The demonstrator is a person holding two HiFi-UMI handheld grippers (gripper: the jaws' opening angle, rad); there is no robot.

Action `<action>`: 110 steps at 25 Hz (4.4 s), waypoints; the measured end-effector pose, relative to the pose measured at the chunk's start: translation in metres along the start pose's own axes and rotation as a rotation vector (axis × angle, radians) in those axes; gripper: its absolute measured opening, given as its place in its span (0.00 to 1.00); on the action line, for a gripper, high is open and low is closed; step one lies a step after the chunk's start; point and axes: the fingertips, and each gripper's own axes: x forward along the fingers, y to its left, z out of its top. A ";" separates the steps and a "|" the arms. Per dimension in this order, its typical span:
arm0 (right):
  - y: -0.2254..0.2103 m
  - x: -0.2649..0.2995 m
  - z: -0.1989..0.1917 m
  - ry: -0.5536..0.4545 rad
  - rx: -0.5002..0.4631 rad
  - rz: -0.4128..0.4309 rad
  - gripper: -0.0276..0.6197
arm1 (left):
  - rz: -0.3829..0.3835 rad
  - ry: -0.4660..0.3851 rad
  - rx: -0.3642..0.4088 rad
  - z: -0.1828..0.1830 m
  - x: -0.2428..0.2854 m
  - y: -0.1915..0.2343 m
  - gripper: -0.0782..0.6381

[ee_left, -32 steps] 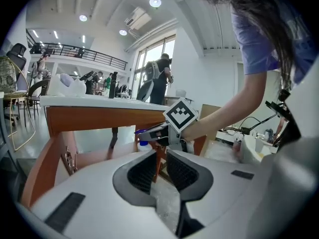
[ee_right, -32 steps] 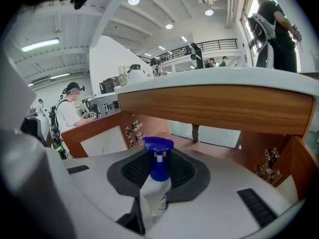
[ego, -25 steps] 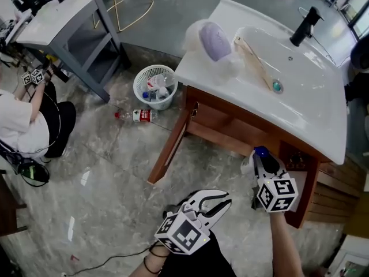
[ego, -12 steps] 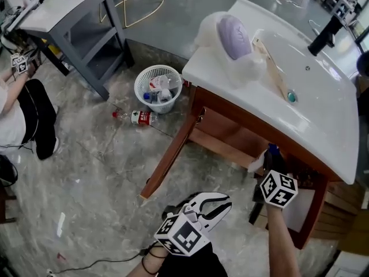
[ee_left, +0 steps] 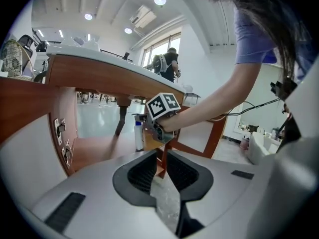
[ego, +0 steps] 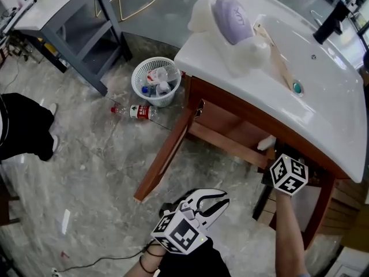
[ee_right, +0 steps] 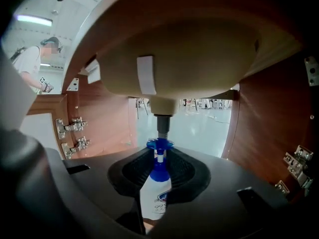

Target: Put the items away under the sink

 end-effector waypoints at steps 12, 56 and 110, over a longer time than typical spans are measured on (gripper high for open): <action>0.005 -0.013 -0.014 -0.023 -0.078 0.011 0.18 | -0.005 0.008 -0.032 0.002 0.009 -0.004 0.20; -0.003 -0.002 -0.014 0.002 -0.049 0.103 0.29 | 0.053 0.081 -0.085 -0.034 -0.003 -0.011 0.20; 0.092 -0.303 0.130 0.085 0.083 0.456 0.20 | 0.043 0.023 -0.019 0.163 -0.116 -0.114 0.20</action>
